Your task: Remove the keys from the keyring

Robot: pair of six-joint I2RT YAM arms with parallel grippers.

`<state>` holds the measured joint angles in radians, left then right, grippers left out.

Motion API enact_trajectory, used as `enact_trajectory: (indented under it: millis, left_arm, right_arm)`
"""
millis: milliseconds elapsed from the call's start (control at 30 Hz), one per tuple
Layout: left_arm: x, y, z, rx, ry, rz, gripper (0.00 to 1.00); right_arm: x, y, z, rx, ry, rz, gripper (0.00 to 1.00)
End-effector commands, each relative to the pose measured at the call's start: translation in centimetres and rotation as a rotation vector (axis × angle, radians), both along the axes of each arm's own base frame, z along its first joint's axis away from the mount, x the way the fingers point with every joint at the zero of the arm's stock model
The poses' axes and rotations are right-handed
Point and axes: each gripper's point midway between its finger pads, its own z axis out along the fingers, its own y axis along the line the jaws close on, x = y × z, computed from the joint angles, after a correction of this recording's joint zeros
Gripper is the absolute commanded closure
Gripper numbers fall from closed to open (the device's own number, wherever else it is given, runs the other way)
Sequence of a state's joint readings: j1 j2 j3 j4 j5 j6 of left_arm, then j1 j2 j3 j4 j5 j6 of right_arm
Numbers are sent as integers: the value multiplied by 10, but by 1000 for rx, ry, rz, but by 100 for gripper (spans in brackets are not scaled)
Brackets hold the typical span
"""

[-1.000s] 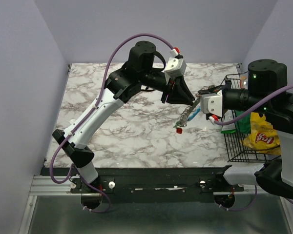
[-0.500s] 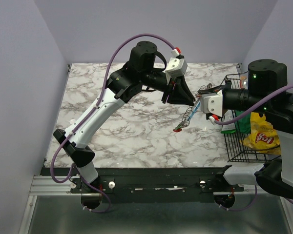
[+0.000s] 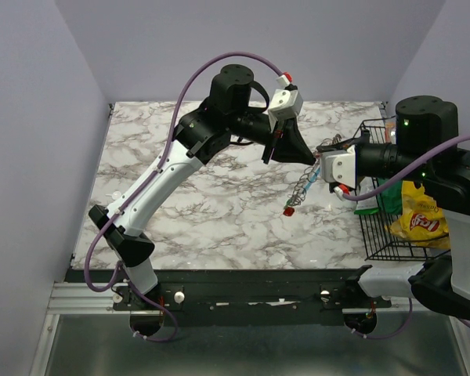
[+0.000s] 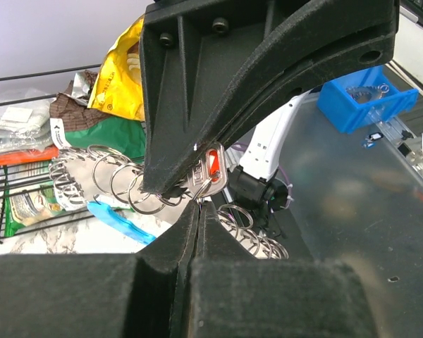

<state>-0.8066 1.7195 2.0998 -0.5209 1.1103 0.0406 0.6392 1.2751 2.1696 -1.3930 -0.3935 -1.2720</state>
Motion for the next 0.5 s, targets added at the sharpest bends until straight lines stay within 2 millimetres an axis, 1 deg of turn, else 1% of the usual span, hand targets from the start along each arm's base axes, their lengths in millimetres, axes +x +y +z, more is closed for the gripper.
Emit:
enact_trajectory:
  millis: [0, 33, 100, 167, 200, 233, 267, 300, 333, 367, 400, 433, 467]
  left_arm:
    - [-8, 2, 5, -10, -15, -20, 100]
    - [-7, 2, 4, -4, -12, -12, 100]
    - [-4, 4, 3, 7, -4, 20, 100]
    - [0, 4, 1, 23, 14, 60, 100]
    - [2, 6, 2, 28, 21, 90, 100]
    - [10, 7, 0, 40, 24, 140, 100]
    - [14, 9, -3, 55, 34, 168, 100]
    - [17, 12, -4, 63, 35, 198, 100]
    - [27, 13, -9, 79, 32, 250, 100]
    - [30, 15, -15, 100, 37, 273, 100]
    - [33, 17, -16, 107, 30, 303, 100]
    - [36, 18, -22, 124, 26, 323, 100]
    - [45, 20, -28, 147, 27, 379, 100]
  right_arm:
    - [-5, -9, 4, 4, -6, -22, 99]
    - [-3, -12, 3, -4, -11, -39, 99]
    - [3, -15, -6, -42, -14, -58, 99]
    - [10, -26, -15, -102, -41, -104, 99]
    - [15, -28, -29, -145, -25, -120, 99]
    - [18, -37, -33, -178, -40, -155, 99]
    - [20, -40, -38, -202, -44, -165, 99]
    - [23, -42, -48, -230, -29, -174, 99]
    - [24, -44, -53, -246, -26, -182, 99]
    - [23, -46, -55, -250, -26, -184, 99]
    - [24, -46, -57, -257, -23, -185, 99]
    - [25, -46, -64, -271, -11, -187, 99]
    - [26, -46, -66, -272, -6, -190, 99]
